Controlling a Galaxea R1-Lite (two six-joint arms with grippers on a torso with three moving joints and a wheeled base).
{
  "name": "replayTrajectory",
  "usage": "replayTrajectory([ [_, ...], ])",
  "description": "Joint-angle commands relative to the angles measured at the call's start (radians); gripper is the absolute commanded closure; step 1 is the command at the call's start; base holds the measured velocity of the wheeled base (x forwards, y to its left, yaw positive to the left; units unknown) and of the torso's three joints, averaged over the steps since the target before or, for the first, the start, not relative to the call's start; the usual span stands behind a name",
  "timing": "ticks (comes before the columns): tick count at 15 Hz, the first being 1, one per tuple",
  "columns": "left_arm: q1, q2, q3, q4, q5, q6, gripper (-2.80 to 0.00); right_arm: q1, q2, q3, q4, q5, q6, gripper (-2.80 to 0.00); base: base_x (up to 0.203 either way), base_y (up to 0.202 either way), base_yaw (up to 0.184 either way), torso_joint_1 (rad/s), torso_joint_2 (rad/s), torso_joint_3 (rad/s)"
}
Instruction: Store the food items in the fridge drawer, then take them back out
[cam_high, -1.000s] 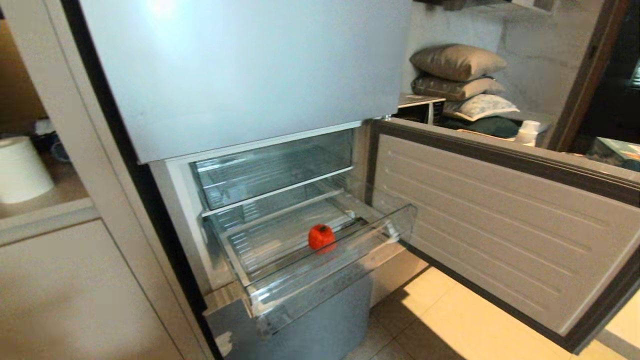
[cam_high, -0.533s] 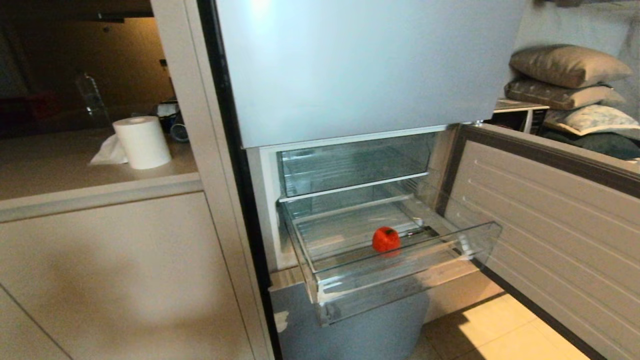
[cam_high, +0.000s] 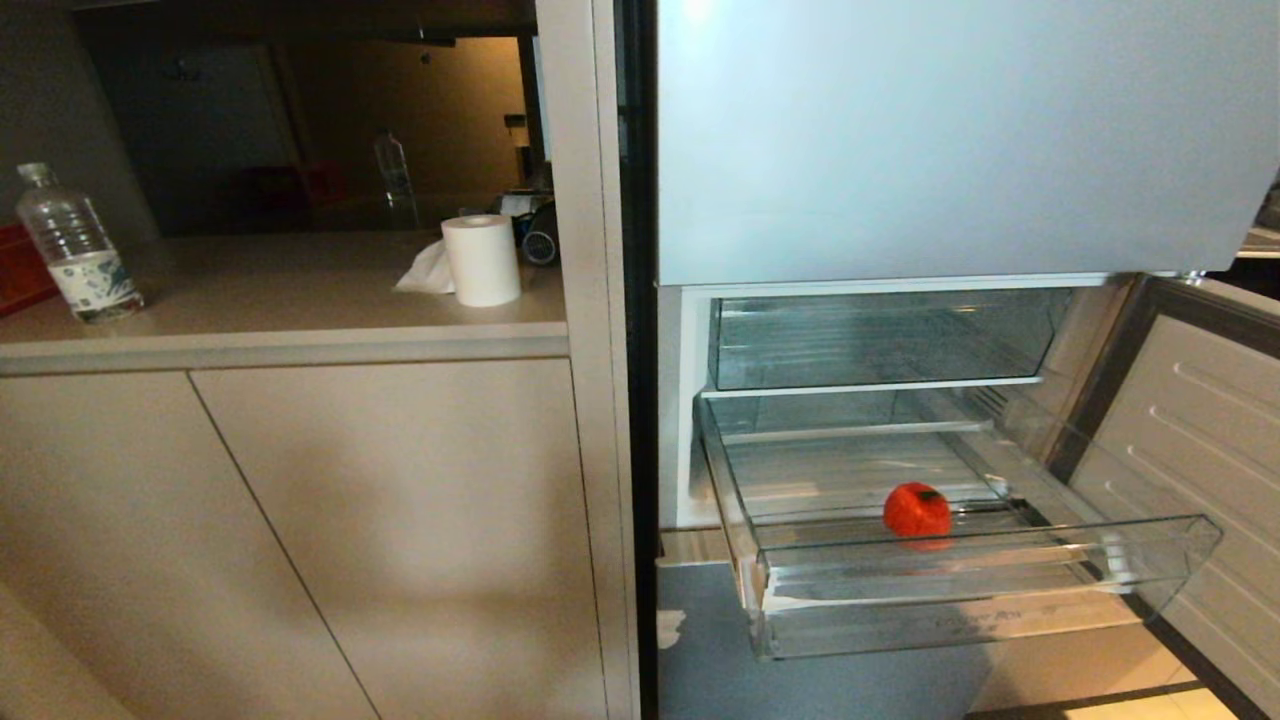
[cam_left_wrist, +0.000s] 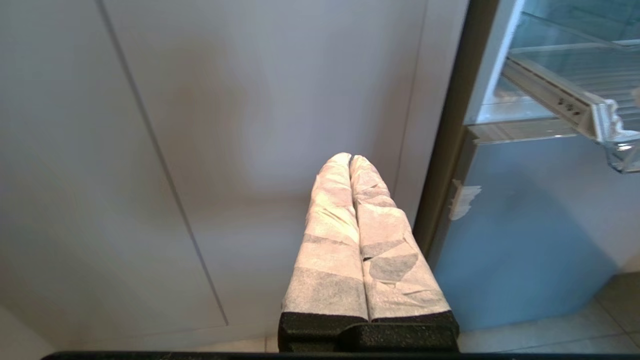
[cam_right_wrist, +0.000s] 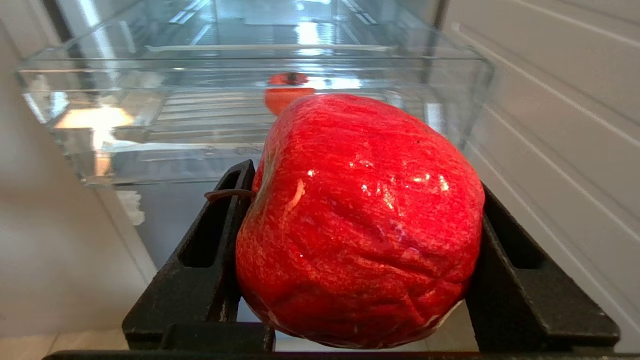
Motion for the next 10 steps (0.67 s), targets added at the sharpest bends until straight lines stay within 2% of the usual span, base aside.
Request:
replayTrajectory([
  [1, 0.0, 0.0, 0.002, -0.001, 0.0, 0.0, 0.0, 0.0, 0.002, 0.0, -0.001, 0.003, -0.005, 0.0, 0.0, 0.0, 0.0, 0.0, 0.0, 0.0],
  [3, 0.001, 0.0, 0.002, -0.001, 0.0, 0.0, 0.0, 0.0, 0.018, -0.045, 0.012, 0.012, -0.031, 0.0, 0.0, 0.0, 0.0, 0.0, 0.0, 0.0],
  [6, 0.0, 0.0, 0.002, -0.001, 0.0, 0.0, 0.0, 0.0, 0.223, -0.192, 0.055, 0.046, -0.01, 0.0, 0.0, 0.0, 0.0, 0.0, 0.0, 0.0],
  [10, 0.0, 0.0, 0.002, -0.001, 0.002, 0.0, 0.0, 0.0, 0.668, -0.386, 0.054, 0.214, 0.071, 0.0, 0.0, 0.0, 0.0, 0.0, 0.0, 0.0],
])
